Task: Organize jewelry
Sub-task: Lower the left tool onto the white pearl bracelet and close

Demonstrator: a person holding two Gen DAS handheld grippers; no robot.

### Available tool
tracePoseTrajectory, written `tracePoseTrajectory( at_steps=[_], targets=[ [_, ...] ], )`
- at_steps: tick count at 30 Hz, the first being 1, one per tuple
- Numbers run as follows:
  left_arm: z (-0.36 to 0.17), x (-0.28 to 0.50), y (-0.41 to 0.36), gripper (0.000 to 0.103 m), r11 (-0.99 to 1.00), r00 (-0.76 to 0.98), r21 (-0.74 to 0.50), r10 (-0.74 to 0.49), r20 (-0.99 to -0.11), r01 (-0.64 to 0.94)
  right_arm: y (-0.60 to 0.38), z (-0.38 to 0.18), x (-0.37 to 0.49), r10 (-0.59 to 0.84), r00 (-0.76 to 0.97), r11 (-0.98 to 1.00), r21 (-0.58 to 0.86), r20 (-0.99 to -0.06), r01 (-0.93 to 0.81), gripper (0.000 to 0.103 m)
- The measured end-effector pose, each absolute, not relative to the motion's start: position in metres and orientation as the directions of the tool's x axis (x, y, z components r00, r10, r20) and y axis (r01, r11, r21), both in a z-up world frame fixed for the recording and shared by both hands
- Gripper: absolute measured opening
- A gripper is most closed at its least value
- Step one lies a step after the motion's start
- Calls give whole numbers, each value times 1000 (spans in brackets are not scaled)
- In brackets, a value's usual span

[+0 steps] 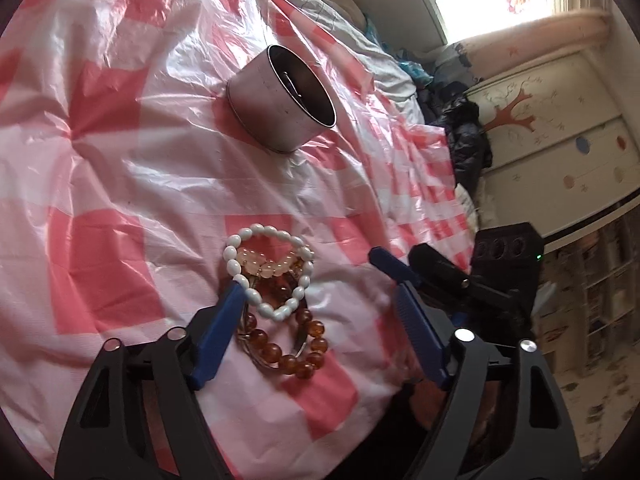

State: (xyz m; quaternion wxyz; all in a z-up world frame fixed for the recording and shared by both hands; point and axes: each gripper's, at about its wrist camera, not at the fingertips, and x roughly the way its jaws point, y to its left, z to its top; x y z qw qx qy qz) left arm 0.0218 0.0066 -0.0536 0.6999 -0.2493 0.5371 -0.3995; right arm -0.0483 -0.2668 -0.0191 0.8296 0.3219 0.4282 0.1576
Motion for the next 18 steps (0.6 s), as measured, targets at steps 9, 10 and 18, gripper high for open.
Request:
tracePoseTrajectory(
  at_steps=[9,10,18],
  targets=[
    [-65,26,2,46,682,124,-686,-726,-676,254,-264,-18,-48,529,583,752,659,-616,14,84],
    [-66,27,1,46,677,124,-694,-732,-670,244,-264,-17,-47,529,583,753,658,-617,14,84],
    [-65,30,-10,10,701,163,-649,-707,-689,295,-264,-17,-48,530,584,752,660,-615,12,84]
  ],
)
